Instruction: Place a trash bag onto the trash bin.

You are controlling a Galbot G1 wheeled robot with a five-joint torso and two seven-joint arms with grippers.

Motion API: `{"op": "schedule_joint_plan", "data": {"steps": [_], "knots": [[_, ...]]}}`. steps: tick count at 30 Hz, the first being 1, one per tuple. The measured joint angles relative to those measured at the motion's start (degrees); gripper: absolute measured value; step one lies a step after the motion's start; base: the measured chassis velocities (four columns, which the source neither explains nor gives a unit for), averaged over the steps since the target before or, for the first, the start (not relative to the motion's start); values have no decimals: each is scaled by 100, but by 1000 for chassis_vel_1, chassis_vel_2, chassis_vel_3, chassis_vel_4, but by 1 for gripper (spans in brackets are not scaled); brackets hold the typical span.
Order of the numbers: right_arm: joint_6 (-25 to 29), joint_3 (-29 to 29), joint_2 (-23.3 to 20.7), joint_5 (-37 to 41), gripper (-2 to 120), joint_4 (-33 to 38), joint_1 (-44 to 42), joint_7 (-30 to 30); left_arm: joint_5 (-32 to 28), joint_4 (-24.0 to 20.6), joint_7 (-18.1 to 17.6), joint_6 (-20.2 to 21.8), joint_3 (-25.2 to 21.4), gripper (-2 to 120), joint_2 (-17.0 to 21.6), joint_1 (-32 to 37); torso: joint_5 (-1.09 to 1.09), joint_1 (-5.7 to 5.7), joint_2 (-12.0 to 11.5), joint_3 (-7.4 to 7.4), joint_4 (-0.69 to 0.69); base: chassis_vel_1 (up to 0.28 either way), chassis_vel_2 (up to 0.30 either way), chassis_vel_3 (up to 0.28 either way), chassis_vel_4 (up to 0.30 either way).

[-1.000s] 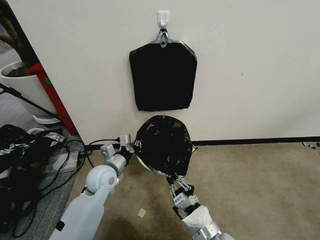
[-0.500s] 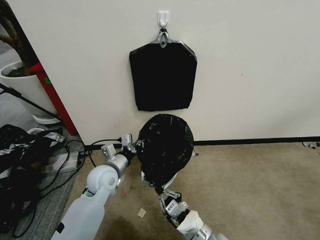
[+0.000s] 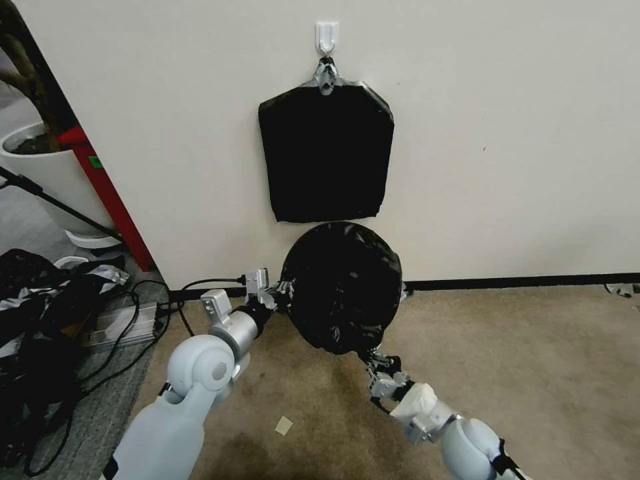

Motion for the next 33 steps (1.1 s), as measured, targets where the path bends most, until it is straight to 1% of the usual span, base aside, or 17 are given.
{"op": "schedule_joint_plan", "data": {"steps": [1, 2, 3, 5, 7, 8, 12, 14, 17, 19, 20, 22, 24, 27, 28, 31, 33], "knots": [[363, 0, 0, 216, 12, -19, -11, -399, 34, 36, 0, -33, 1, 3, -9, -17, 2, 0, 0, 0, 0, 0, 0, 0, 0], [854, 30, -10, 574, 21, -22, -49, -1101, 98, 121, 1, -86, 2, 3, -20, -52, 1, 0, 0, 1, 0, 0, 0, 0, 0], [1023, 53, -32, 751, 24, 3, -79, -1431, 123, 160, 0, -121, 0, 3, -22, -71, 0, 0, 0, 0, 0, 0, 0, 0, 0], [1133, 83, -53, 952, 27, 47, -105, -1765, 149, 201, 0, -154, -4, 3, -22, -85, 1, 0, 0, 0, 0, 0, 0, 0, 0], [1281, 192, -148, 1715, 37, 279, -194, -2952, 213, 311, 1, -191, 1, 3, -22, -90, -2, 0, 0, 1, -1, 0, 0, 0, 0], [1288, 222, -183, 1927, 42, 372, -222, -3263, 235, 338, 0, -219, -1, 3, -21, -89, -2, 0, 0, 0, 0, 0, 0, 0, 0], [1281, 252, -209, 2163, 52, 466, -234, -3466, 248, 361, 0, -252, -7, 3, -24, -86, 2, 0, 0, 0, -1, 0, 0, 0, 0], [1078, 259, -275, 2994, 64, 716, -237, -3719, 277, 397, 5, -260, 17, 2, -46, -62, -1, 0, 0, 0, 0, 0, 0, 0, 0], [859, 192, -313, 3597, 70, 900, -242, -3732, 301, 399, 4, -260, 26, 2, -57, -55, 0, 0, 0, 0, 0, 0, 0, 0, 0], [422, -172, -366, 4628, 73, 1279, -277, -3102, 391, 398, 18, -300, 72, 2, -60, -29, 1, 0, 0, 0, -1, 0, 0, 0, 0], [422, -172, -366, 4628, 73, 1279, -277, -3102, 391, 398, 18, -300, 72, 2, -60, -29, 1, 0, 0, 0, -1, 0, 0, 0, 0], [-59, -575, -352, 5490, 61, 1762, -279, -2126, 583, 398, 29, -426, 152, 2, -65, 47, 0, 0, 0, 0, 0, 0, 0, 0, 0], [-177, -696, -339, 5647, 57, 1903, -270, -1809, 663, 398, 34, -512, 185, 2, -76, 82, 0, 0, 0, 0, 0, 0, 0, 0, 0], [-887, -1322, -177, 6401, 44, 2618, -145, 397, 1006, 329, 54, -941, 329, 2, -161, 315, -2, 0, 0, 0, 1, 0, 0, 0, 0], [-887, -1322, -177, 6401, 44, 2618, -145, 397, 1006, 329, 54, -941, 329, 2, -161, 315, -2, 0, 0, 0, 1, 0, 0, 0, 0], [-1531, -1570, 75, 6823, 33, 2890, 17, 1958, 1346, 288, 181, -1295, 402, 2, -239, 525, -1, 0, 0, 0, 0, 0, 0, 0, 0], [-1667, -1598, 144, 6912, 29, 2918, 59, 2284, 1402, 283, 204, -1357, 411, 2, -251, 557, -1, 0, 0, 0, 0, 0, 0, 0, 0]]}}
